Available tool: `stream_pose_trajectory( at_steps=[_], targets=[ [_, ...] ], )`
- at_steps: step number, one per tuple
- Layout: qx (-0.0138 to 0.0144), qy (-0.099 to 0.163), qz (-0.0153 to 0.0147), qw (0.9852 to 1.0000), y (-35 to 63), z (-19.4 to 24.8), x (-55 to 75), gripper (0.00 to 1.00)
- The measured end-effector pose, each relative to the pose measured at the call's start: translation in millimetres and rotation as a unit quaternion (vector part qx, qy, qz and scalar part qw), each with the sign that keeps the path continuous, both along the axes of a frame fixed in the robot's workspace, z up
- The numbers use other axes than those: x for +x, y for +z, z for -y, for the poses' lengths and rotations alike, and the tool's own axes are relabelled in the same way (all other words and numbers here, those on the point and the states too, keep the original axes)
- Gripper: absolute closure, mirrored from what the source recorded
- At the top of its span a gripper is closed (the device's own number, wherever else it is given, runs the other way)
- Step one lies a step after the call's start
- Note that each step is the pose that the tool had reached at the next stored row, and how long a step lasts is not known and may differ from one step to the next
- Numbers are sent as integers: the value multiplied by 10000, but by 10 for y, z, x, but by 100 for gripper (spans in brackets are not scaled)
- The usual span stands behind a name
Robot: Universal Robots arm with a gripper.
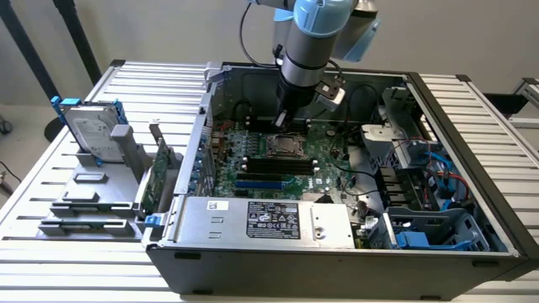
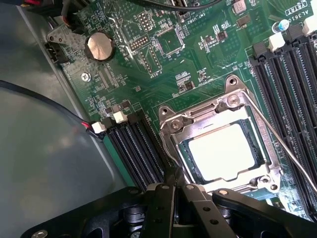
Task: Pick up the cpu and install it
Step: 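Install the first cpu locking lever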
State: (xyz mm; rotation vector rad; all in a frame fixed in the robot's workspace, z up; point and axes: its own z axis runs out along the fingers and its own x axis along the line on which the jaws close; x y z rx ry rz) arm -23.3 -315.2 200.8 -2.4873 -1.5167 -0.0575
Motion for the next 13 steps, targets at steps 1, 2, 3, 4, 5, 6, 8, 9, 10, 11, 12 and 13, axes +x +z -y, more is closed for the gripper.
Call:
stream_pose_trajectory(
  at_steps=[1, 2, 3, 4, 5, 6, 8, 9, 10, 11, 12, 13],
  targets=[
    [0, 0, 0, 10000, 0, 0, 6, 89],
    [0, 1, 0, 10000, -1, 0, 12, 89],
    [0, 1, 0, 10000, -1, 0, 18, 89],
    [0, 2, 0, 10000, -2, 0, 25, 89],
    [0, 2, 0, 10000, -2, 0, 31, 89],
    [0, 3, 0, 10000, -3, 0, 37, 89],
    [0, 4, 0, 10000, -3, 0, 49, 89],
    [0, 4, 0, 10000, -3, 0, 55, 89],
    [0, 4, 0, 10000, -4, 0, 60, 89],
    [0, 4, 0, 10000, -4, 0, 64, 89],
    [0, 4, 0, 10000, -4, 0, 69, 89],
    [0, 4, 0, 10000, -4, 0, 73, 89]
  ],
)
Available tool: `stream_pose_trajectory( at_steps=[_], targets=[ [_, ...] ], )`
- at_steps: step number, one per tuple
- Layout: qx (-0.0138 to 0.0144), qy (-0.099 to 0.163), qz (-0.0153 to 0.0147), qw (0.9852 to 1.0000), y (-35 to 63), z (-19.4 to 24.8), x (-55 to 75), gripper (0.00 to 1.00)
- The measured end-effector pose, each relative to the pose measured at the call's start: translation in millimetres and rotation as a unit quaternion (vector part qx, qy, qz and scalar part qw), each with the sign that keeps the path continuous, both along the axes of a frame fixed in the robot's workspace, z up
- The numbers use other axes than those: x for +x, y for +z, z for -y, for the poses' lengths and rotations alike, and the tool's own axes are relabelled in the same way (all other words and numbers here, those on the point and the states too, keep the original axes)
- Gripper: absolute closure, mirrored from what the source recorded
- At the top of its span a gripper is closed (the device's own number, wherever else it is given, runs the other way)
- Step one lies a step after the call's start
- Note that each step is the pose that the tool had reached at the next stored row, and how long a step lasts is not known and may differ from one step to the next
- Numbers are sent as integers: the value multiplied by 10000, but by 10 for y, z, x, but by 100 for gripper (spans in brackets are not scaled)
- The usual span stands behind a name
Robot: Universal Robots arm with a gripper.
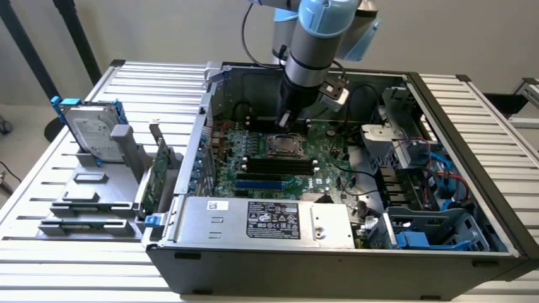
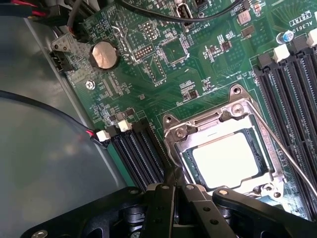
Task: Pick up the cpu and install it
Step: 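Install the first cpu locking lever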
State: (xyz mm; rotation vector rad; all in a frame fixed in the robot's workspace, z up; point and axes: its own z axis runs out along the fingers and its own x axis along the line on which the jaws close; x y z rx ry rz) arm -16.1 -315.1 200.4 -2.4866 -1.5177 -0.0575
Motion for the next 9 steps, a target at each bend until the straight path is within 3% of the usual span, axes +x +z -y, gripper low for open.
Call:
stream_pose_trajectory(
  at_steps=[9],
  targets=[
    [0, 0, 0, 10000, -1, 2, 18, 89]
  ],
)
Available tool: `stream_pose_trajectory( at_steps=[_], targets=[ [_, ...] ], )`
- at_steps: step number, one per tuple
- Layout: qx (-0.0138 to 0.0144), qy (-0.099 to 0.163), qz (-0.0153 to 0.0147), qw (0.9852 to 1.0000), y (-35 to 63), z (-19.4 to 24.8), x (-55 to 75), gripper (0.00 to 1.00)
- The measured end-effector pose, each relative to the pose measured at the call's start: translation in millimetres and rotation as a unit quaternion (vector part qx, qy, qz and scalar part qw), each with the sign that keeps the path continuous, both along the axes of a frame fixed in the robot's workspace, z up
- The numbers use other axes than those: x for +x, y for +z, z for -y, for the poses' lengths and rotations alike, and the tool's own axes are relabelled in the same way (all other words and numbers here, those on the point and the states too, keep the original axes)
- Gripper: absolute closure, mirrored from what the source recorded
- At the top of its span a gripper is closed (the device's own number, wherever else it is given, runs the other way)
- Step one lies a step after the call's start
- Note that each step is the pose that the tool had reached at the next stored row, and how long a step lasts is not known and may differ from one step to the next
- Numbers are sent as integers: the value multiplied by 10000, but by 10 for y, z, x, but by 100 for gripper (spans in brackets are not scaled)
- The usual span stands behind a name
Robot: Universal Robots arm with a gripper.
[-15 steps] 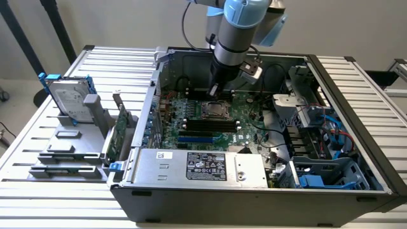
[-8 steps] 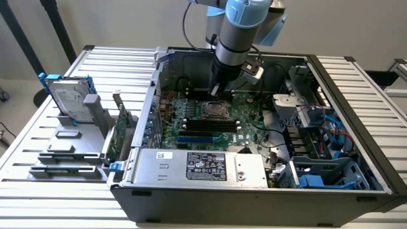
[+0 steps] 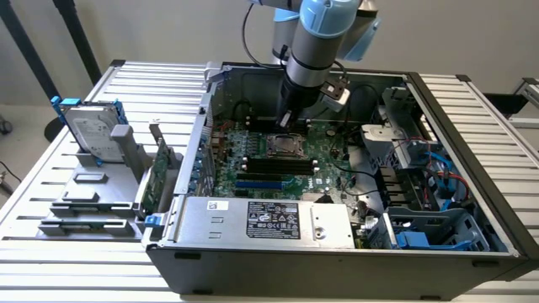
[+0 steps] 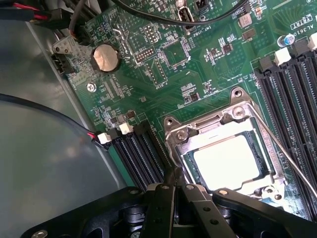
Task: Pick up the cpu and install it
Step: 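Install the first cpu locking lever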
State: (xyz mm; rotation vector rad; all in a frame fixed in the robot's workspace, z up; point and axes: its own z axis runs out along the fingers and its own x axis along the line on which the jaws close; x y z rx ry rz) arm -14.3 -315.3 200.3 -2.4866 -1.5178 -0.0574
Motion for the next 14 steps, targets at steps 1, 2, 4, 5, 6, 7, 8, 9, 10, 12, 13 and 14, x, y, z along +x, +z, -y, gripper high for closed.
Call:
stream_pose_trajectory(
  at_steps=[1, 2, 4, 5, 6, 7, 8, 9, 10, 12, 13, 14],
  targets=[
    [0, 0, 0, 10000, 0, 0, 1, 89],
    [0, 0, 0, 10000, 0, 0, 2, 89],
    [0, 0, 0, 10000, -1, 1, 4, 89],
    [0, 0, 0, 10000, -1, 1, 5, 89],
    [0, 0, 0, 10000, -1, 1, 6, 89],
    [0, 0, 0, 10000, -2, 2, 7, 89],
    [0, 0, 0, 10000, -2, 2, 8, 89],
    [-1, 0, -1, 10000, -3, 2, 10, 89],
    [-1, 0, 0, 10000, -3, 2, 12, 89],
    [0, 0, 0, 10000, -5, 2, 16, 89],
    [0, 0, 0, 10000, -6, 2, 17, 89],
    [0, 0, 0, 10000, -7, 2, 19, 89]
  ],
)
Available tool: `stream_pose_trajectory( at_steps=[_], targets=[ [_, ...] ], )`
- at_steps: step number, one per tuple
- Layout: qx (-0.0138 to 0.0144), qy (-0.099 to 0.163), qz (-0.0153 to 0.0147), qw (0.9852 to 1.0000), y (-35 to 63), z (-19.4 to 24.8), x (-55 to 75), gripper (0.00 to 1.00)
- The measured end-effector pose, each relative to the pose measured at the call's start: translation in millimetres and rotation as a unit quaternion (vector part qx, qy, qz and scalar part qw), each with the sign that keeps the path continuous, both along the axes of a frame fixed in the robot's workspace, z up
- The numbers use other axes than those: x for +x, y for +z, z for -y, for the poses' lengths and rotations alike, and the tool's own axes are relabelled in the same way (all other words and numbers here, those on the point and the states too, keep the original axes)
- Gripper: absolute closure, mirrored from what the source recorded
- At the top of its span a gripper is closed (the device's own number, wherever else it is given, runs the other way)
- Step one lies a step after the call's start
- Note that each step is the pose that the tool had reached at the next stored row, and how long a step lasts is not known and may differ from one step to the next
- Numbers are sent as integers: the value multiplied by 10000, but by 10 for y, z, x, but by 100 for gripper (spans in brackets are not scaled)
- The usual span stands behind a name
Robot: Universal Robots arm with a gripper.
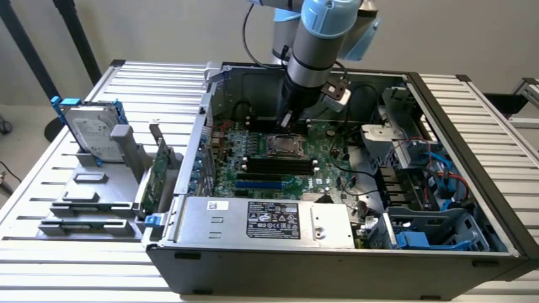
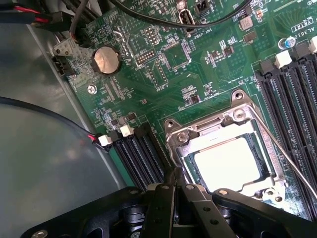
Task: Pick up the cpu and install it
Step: 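Install the first cpu locking lever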
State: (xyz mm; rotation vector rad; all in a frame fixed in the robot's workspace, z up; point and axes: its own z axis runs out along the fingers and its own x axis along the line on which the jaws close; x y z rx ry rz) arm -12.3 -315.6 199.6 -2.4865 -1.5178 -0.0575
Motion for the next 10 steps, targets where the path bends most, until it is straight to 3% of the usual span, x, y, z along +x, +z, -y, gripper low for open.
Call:
stream_pose_trajectory(
  at_steps=[10],
  targets=[
    [-1, 1, 0, 10000, -3, 2, -4, 89]
  ],
)
